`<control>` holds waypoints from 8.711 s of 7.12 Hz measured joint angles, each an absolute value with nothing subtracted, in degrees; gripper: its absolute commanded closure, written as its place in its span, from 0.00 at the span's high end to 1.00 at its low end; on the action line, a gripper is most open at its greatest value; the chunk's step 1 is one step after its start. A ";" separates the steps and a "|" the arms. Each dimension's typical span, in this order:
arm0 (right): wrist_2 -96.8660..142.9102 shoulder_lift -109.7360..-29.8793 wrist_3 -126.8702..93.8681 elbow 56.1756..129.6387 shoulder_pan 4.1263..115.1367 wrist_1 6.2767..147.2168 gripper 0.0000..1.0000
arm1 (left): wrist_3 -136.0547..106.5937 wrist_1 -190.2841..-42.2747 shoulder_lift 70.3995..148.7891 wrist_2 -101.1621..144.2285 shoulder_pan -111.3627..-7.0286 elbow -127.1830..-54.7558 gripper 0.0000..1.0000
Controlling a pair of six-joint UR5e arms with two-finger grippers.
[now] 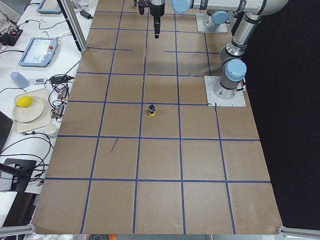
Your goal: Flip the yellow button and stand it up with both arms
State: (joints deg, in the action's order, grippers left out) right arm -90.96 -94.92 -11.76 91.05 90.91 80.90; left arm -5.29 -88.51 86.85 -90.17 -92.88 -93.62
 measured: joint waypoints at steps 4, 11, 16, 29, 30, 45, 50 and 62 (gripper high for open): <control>-93.16 -95.26 -11.45 91.05 90.89 80.80 1.00 | 2.55 -88.88 85.98 -90.48 -87.79 -94.39 1.00; -89.83 -95.22 -11.56 91.11 90.94 79.89 1.00 | 60.61 -73.62 96.16 -90.49 -60.48 -106.79 1.00; -90.20 -95.22 -12.23 91.14 90.96 80.11 1.00 | 87.50 -60.29 107.27 -90.88 -55.10 -109.49 0.80; -90.26 -95.19 -11.91 90.91 90.93 80.26 1.00 | 89.64 -64.62 104.70 -85.85 -56.03 -109.11 0.11; -90.26 -95.19 -12.01 90.97 90.98 80.44 1.00 | 90.73 -69.14 104.39 -79.93 -56.03 -107.92 0.11; -45.25 -91.38 -29.38 90.78 77.97 80.91 0.99 | 86.39 -93.19 103.94 36.93 -101.25 -121.82 0.11; -44.93 -90.79 -32.21 90.91 78.29 81.10 0.87 | 86.54 -93.07 104.06 39.29 -102.74 -120.24 0.11; -43.16 -88.52 -34.35 90.33 79.27 81.42 0.26 | 85.67 -93.29 103.26 39.05 -102.71 -120.63 1.00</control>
